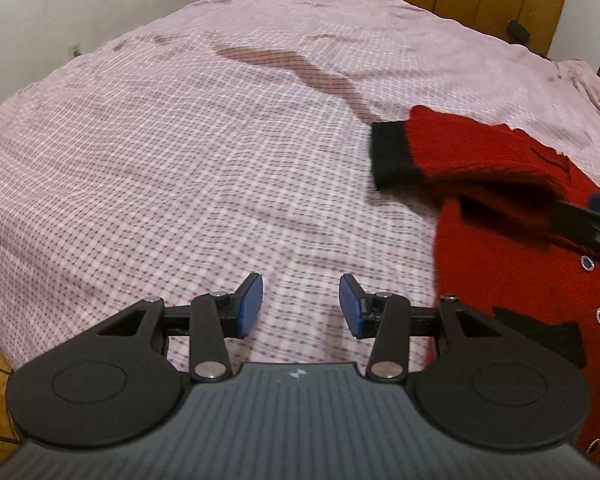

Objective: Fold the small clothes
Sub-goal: 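Grasp the black cuff of the folded sleeve with the right gripper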

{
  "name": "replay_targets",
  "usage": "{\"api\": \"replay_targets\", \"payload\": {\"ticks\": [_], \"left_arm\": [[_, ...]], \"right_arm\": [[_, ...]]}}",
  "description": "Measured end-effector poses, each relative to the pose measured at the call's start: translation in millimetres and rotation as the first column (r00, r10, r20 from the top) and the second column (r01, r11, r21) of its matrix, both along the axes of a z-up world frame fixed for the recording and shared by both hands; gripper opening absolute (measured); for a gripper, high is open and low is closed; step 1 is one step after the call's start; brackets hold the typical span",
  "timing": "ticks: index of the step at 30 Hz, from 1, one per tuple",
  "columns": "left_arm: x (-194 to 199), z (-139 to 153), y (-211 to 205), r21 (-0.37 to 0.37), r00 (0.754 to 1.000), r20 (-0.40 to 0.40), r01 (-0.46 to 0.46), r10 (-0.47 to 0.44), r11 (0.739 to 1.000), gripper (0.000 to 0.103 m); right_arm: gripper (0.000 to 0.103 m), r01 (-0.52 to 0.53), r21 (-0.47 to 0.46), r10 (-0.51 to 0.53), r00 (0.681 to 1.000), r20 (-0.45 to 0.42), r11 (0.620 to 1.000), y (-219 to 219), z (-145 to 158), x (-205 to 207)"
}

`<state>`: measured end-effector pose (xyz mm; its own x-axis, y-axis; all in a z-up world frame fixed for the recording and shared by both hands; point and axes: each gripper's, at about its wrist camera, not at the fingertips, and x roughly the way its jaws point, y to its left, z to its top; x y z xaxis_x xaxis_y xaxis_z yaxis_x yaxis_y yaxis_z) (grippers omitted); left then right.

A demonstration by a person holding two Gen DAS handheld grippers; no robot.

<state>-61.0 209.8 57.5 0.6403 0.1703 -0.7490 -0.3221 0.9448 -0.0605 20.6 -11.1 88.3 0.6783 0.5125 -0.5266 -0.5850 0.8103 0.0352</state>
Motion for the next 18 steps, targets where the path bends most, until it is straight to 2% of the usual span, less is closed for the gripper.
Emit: {"api": "replay_targets", "payload": {"ticks": [4,7,12,18], "left_arm": [[-2,-2,11,-0.013,1.0,-0.001,-0.021,0.021,1.0,0.051],[-3,-3,18,-0.021,1.0,0.001,-0.027,0.027,0.999,0.051],[-4,-4,26,-0.04,0.999,0.006,-0.031,0.032,0.999,0.05],[-3,-8,34,-0.066,0.999,0.012,-0.033,0.034,0.997,0.051]], "right_arm": [[0.085,-0.06,-0.119,0.065,0.997,0.039,0.991,35,-3,11],[0.085,-0.092,-0.233,0.112,0.991,0.072,0.968,60,-11,20],[0.085,-0.112,-0.442,0.182,0.976,0.12,0.89,97,-29,30],[0.085,-0.123,-0.575,0.261,0.952,0.163,0.809,126,-48,37]]}}
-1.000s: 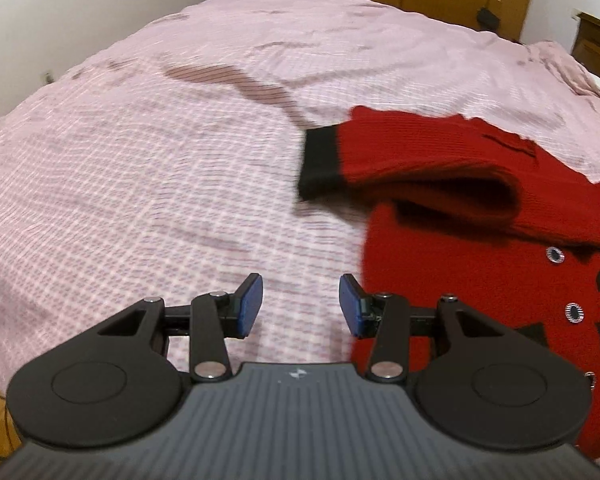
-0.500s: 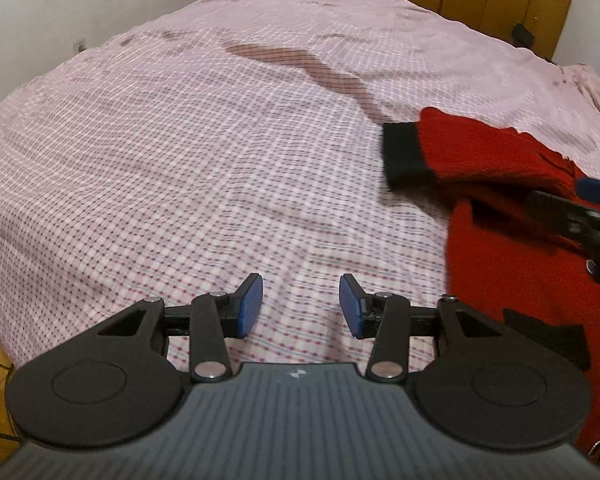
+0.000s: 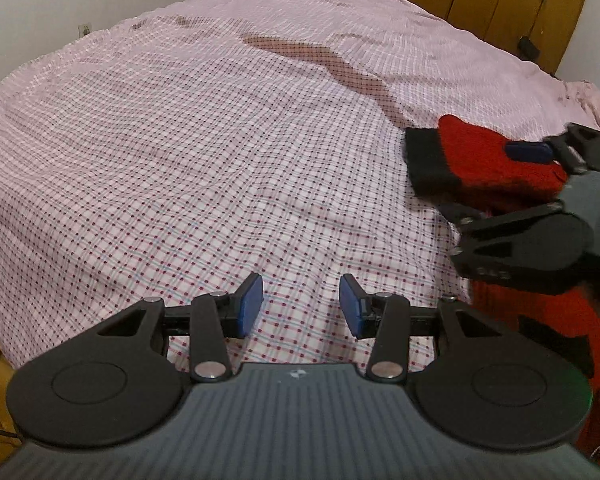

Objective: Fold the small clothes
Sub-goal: 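Grasp the black cuff of the folded sleeve with the right gripper, then lift the black cuff with the right gripper and reposition it across the body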

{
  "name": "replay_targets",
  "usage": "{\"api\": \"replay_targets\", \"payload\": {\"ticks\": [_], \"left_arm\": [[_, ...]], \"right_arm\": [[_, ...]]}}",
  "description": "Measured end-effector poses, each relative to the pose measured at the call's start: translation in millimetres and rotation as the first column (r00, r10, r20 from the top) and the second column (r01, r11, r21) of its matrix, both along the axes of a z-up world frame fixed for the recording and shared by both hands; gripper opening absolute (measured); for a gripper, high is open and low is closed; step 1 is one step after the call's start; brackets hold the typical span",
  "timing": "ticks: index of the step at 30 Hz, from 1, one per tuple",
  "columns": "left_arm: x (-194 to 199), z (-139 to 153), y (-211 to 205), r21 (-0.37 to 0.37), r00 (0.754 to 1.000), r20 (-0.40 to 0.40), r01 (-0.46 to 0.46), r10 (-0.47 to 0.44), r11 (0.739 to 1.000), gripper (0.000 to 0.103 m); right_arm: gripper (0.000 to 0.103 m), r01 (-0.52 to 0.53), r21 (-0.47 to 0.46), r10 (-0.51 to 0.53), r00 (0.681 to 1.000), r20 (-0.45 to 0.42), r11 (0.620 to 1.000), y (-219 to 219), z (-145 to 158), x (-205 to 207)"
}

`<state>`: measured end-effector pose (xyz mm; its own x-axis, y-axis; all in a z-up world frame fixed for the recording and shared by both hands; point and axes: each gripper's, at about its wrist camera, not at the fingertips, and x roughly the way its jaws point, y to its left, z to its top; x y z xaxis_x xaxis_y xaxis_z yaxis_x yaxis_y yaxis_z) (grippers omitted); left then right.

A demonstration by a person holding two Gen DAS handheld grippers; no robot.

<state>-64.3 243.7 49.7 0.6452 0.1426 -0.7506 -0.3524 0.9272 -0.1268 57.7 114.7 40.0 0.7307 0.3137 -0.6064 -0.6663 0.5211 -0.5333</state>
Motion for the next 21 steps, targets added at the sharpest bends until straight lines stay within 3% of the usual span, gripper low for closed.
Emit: {"api": "replay_targets", "payload": {"ticks": [4,6,8,10,13,21], "left_arm": [[0,-1,2,-0.01,1.0,0.007,0.003,-0.003,1.0,0.05],[0,-1,3,-0.012,1.0,0.007,0.004,-0.004,1.0,0.05],[0,-1,3,-0.012,1.0,0.006,0.005,-0.005,1.0,0.05],[0,-1,2,-0.01,1.0,0.006,0.005,-0.005,1.0,0.05],[0,0,1,-0.01,1.0,0.008,0.004,-0.004,1.0,0.05],[3,4,-8,-0.024,0.999,0.02,0.028,-0.027,0.999,0.05]], "right_arm": [[0.083,0.012,0.026,-0.012,1.0,0.0,1.0,6,-7,11],[0.065,0.037,0.058,-0.037,0.999,-0.006,0.998,4,-5,16],[0.033,0.071,0.081,-0.069,0.997,-0.023,0.994,-1,-2,22],[0.018,0.096,0.12,-0.091,0.995,-0.042,0.988,-6,4,26],[0.014,0.136,0.222,-0.122,0.99,-0.074,0.965,-19,21,31],[0.013,0.214,0.428,-0.213,0.976,-0.05,0.878,-76,75,35]]}}
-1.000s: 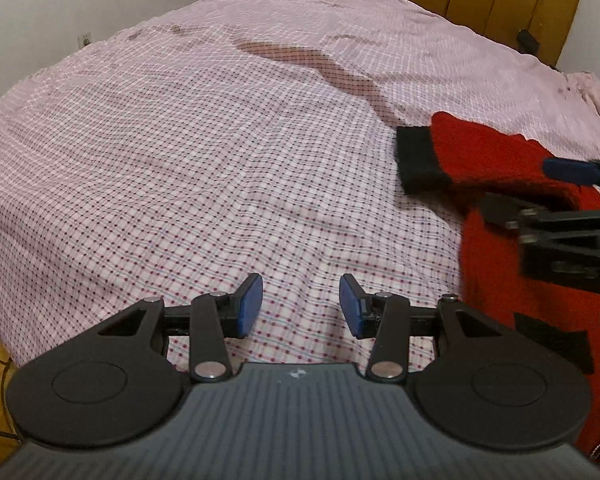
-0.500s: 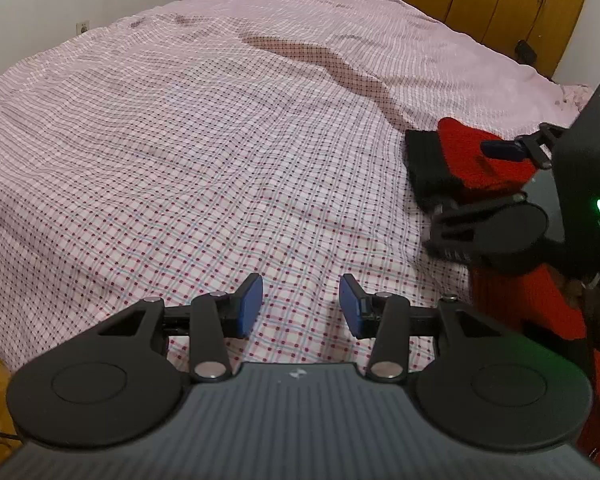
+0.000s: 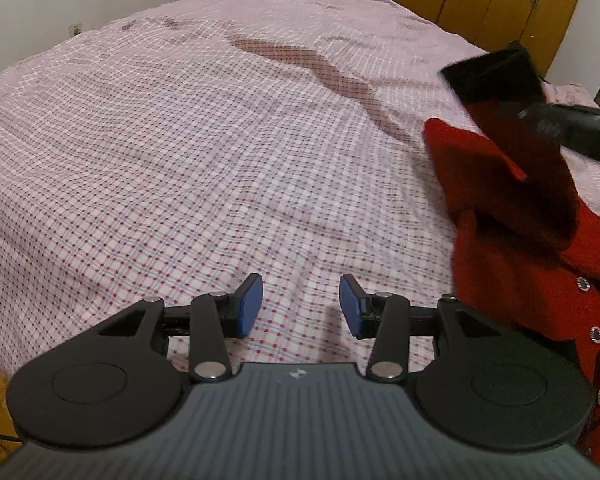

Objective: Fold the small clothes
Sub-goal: 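Lift the black cuff with the right gripper and reposition it across the body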

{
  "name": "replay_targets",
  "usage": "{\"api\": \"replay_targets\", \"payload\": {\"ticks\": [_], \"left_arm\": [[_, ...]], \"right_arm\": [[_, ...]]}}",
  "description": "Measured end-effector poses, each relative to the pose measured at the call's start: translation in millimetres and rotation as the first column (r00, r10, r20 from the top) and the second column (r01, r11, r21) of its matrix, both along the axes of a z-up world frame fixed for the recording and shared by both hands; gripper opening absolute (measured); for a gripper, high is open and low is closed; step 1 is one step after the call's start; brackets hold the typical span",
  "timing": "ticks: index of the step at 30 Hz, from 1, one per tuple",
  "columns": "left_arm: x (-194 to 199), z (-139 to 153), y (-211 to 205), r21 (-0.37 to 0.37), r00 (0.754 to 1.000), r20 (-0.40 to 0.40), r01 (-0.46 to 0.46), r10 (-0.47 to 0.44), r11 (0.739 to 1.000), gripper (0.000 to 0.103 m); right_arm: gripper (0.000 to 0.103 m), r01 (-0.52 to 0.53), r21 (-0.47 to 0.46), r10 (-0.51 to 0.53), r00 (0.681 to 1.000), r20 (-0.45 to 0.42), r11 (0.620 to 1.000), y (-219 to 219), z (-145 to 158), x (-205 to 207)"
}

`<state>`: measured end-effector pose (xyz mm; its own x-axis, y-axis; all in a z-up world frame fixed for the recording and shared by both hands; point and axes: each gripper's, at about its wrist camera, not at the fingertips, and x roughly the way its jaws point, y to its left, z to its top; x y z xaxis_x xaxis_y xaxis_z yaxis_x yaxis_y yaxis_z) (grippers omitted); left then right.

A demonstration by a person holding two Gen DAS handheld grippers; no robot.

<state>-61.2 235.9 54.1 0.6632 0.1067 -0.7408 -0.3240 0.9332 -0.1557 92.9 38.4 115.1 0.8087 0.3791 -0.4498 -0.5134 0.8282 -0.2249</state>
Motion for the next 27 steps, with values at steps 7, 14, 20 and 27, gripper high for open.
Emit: {"api": "replay_targets", "payload": {"ticks": [7,14,20,27], "left_arm": [[9,8,-17,0.017,0.999,0.018,0.044,-0.045,0.999,0.05],[29,21,-42,0.048,0.993,0.045,0.11,-0.112,0.993,0.05],[51,30,-71,0.072,0.983,0.064,0.167,-0.172,0.983,0.05],[91,29,-112,0.096,0.963,0.074,0.252,-0.26,0.963,0.05]], "right_arm": [[0.013,0.116,0.064,-0.118,0.992,0.041,0.991,-64,20,-1],[0.013,0.237,0.105,-0.24,0.971,0.02,0.966,-122,12,6],[0.013,0.337,0.13,-0.336,0.941,-0.026,0.933,-166,-8,10],[0.013,0.413,0.181,-0.393,0.909,-0.14,0.892,-209,-55,13]]}}
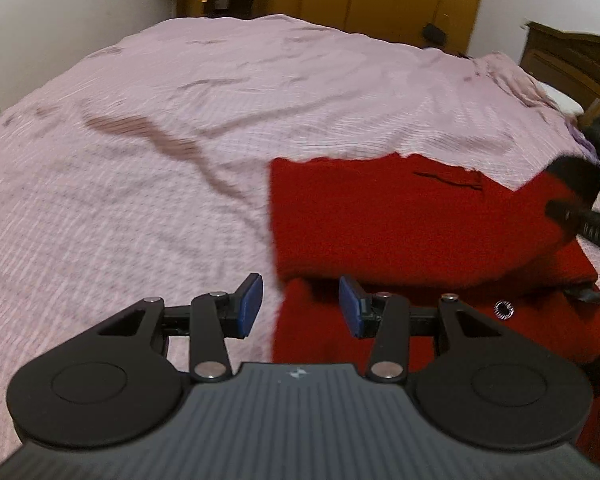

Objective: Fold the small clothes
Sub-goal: 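Lift the black cuff with the right gripper and reposition it across the body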

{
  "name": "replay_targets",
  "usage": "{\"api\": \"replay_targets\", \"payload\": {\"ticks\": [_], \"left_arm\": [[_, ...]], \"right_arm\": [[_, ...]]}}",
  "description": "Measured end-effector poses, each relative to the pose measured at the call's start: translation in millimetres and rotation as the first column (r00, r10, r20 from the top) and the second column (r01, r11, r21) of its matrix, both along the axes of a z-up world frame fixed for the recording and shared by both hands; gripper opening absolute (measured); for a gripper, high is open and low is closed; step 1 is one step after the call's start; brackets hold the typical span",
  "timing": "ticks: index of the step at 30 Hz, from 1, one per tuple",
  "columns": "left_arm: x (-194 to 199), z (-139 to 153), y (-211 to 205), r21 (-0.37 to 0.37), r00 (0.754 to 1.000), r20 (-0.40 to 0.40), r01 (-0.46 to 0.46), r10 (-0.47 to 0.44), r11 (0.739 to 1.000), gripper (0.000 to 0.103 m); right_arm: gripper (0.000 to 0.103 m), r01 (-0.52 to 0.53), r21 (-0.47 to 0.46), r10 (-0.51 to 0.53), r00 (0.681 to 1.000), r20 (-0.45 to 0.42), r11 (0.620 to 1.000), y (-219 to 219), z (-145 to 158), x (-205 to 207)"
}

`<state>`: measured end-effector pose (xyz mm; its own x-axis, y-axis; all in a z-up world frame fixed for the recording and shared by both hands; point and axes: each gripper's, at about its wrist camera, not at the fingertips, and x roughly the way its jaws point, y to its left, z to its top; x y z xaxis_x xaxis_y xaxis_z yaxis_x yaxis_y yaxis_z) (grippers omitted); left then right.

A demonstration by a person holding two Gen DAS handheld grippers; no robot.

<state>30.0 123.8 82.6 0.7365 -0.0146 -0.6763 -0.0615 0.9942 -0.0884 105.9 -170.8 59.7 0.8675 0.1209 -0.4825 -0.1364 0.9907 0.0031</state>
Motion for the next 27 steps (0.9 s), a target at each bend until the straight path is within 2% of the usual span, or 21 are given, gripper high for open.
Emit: {"api": "replay_targets", "payload": {"ticks": [6,9,11,12,18,22,27], "left_arm": [[46,-17,-28,-0.004,0.998,-0.031,0.049,-0.049,0.999,0.05],[63,-25,-37,0.029,0.998,-0.033,0.049,-0.048,0.998,0.05],[72,-31,-41,0.047,0.998,-0.049,0.049,-0.047,0.998,0.05],[76,-34,-43,0.056,0.997,-0.057,0.047,-0.044,0.997,0.05],[82,-40,-48,0.106,0.997,-0.061,0.052,-0.046,0.993,0.051],[84,-41,-50,0.115,0.997,-0.064,0.046,-0.039,0.992,0.052],[82,-41,-50,0.117,0.998,-0.056,0.049,-0.043,0.992,0.052]], "right_arm": [[0.018,0.026,0.123,-0.013,0.994,-0.104,0.992,-32,-32,2],[0.033,0.03,0.133,-0.016,0.995,-0.101,0.991,-44,-36,-6],[0.05,0.036,0.119,-0.025,0.995,-0.096,0.992,-52,-36,-12],[0.053,0.037,0.115,-0.026,0.995,-0.093,0.993,-58,-35,-16],[0.054,0.007,0.191,0.011,0.996,-0.091,0.981,-88,-13,-26],[0.054,0.01,0.209,0.007,0.997,-0.08,0.978,-91,-5,-12],[0.054,0.068,0.237,-0.02,0.98,-0.197,0.969,-90,-28,22]]}}
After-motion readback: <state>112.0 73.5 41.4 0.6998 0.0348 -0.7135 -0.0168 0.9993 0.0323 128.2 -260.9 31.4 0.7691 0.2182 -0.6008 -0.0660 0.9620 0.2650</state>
